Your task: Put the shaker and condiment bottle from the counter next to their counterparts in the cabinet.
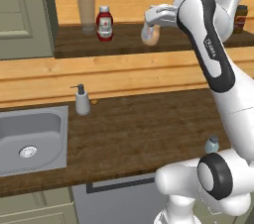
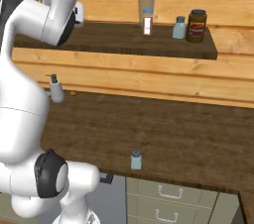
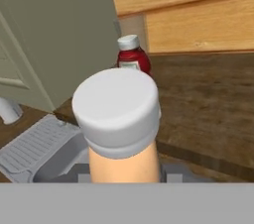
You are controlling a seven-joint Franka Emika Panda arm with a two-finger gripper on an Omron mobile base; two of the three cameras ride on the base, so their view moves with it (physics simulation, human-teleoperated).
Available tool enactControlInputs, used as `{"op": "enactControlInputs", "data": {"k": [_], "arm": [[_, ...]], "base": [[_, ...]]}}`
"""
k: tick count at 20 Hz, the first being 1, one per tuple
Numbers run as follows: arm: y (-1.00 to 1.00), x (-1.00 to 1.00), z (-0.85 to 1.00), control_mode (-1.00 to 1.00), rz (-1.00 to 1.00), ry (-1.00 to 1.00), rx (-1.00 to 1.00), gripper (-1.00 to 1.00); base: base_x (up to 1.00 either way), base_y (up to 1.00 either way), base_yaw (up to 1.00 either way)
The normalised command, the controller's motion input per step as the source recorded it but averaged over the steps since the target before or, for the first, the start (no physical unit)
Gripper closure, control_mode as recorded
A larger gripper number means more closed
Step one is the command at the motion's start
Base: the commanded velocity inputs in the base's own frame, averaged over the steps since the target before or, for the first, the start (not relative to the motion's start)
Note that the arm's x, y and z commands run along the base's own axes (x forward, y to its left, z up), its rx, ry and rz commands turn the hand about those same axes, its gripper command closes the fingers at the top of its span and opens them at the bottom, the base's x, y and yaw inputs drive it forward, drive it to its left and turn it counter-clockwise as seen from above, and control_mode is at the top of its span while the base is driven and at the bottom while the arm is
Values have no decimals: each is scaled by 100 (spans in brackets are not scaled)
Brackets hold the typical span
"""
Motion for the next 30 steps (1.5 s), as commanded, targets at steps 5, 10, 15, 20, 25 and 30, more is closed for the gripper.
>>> {"op": "enactControlInputs", "data": {"k": [5,10,15,20,25,30], "arm": [[7,37,-13,-100,0,0,0,100],[11,37,-13,-100,0,0,0,100],[12,38,-13,-100,0,0,-1,100],[7,37,-5,-100,0,0,-1,100],[3,35,-4,-100,0,0,-1,100],[16,30,-10,-100,0,0,-4,100]], "base": [[0,0,0],[0,0,0],[0,0,0],[0,0,0],[0,0,0],[0,0,0]]}}
